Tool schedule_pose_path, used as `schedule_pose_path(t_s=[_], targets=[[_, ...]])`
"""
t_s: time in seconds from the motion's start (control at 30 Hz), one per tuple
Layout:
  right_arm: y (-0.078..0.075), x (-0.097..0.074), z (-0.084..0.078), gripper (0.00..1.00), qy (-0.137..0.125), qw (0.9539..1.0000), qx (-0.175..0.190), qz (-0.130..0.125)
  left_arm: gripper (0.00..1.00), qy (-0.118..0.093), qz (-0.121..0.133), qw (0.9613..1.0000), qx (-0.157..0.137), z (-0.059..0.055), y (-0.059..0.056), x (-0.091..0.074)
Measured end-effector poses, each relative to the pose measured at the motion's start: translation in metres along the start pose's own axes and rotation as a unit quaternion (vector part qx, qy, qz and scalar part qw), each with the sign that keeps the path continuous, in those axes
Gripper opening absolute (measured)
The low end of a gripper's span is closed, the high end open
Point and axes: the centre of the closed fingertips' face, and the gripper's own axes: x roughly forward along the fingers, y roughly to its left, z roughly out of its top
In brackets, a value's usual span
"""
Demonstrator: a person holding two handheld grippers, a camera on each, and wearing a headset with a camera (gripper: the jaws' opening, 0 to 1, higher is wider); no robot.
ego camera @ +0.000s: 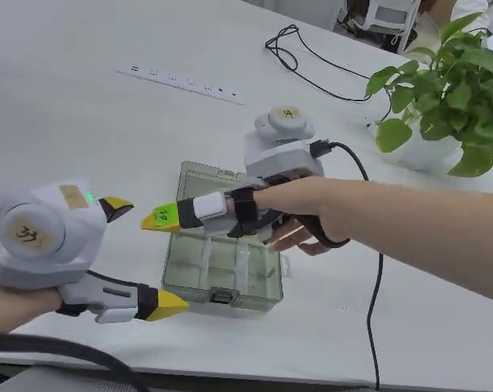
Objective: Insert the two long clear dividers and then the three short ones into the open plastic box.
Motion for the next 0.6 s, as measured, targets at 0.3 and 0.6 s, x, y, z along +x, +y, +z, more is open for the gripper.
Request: schedule_pose_path(t_s=[0.3, 0.6], targets=[[0.007, -0.033, 0.015, 1.0, -0.085, 0.9948, -0.036, 0.042, 0.97, 0.001, 0.012, 0.9999, 0.0, 0.008, -0.002, -0.003], [-0.014, -0.06, 0.006, 1.0, -0.137, 0.9788, -0.148, 0.035, 0.97, 0.01, 0.013, 0.9999, 0.003, 0.012, -0.014, 0.003]])
